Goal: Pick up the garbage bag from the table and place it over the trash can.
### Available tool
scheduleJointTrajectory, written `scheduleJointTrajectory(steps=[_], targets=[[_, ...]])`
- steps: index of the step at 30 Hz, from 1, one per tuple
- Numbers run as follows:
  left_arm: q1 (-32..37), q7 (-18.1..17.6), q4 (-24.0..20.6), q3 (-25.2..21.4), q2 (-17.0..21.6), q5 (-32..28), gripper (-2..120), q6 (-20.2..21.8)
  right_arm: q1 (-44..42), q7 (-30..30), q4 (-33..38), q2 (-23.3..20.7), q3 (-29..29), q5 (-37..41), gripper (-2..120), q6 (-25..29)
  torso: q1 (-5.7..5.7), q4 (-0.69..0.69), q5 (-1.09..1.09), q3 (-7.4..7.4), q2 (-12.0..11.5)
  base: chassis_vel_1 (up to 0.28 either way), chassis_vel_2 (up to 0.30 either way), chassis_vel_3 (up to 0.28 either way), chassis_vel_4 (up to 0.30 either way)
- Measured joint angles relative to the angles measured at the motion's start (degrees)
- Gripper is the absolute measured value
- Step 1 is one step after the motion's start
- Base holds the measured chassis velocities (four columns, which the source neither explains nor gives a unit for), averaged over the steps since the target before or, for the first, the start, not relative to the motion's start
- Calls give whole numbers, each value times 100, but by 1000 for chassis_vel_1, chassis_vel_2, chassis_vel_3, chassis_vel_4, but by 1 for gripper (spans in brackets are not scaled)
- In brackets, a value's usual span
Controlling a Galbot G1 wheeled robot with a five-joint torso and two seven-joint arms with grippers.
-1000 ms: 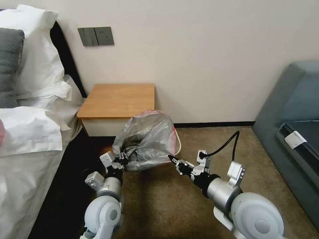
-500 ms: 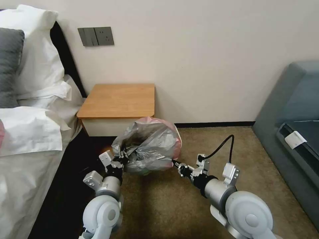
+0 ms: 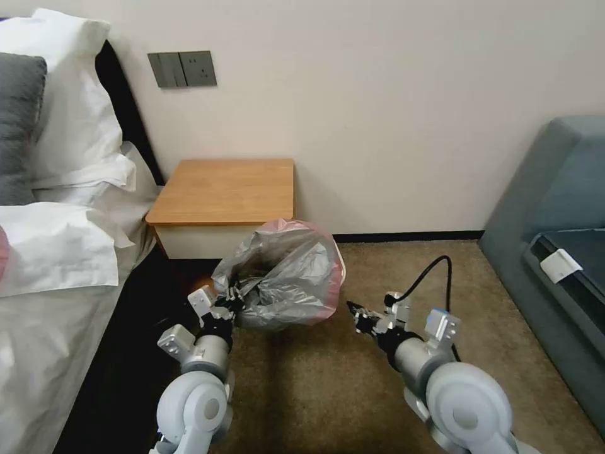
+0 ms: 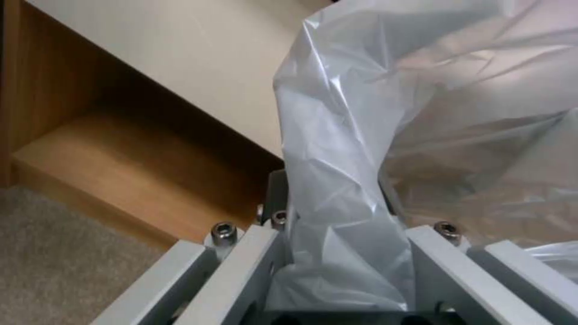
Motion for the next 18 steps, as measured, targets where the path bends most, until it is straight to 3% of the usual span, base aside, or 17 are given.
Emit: scheduleJointTrajectory(steps=[3, 4, 7, 8, 11, 18], targets=[[0, -4, 6, 4, -11, 4, 7, 6, -338, -831, 237, -10, 565, -704, 32, 521, 0, -1, 0, 0, 0, 0, 0, 0, 0], [0, -4, 6, 4, -11, 4, 7, 6, -338, -831, 237, -10, 565, -704, 32, 521, 0, -1, 0, 0, 0, 0, 0, 0, 0], [15, -5, 20, 25, -11, 11, 7, 15, -351, -1855, 344, -97, 934, -1081, 46, 1132, 0, -2, -1, 0, 0, 0, 0, 0, 0], [15, -5, 20, 25, -11, 11, 7, 15, -351, -1855, 344, -97, 934, -1081, 46, 1132, 0, -2, -1, 0, 0, 0, 0, 0, 0], [68, 20, -49, 56, -1, 46, 7, 78, 52, -2668, -20, -251, 719, -1571, 62, 1666, 0, 1, 1, 0, 0, 0, 0, 0, 0], [127, 26, -156, 75, -20, 13, 7, 217, 535, -3366, -617, -145, 210, -2180, 86, 1745, 0, 0, -1, 0, 0, 0, 0, 0, 0]])
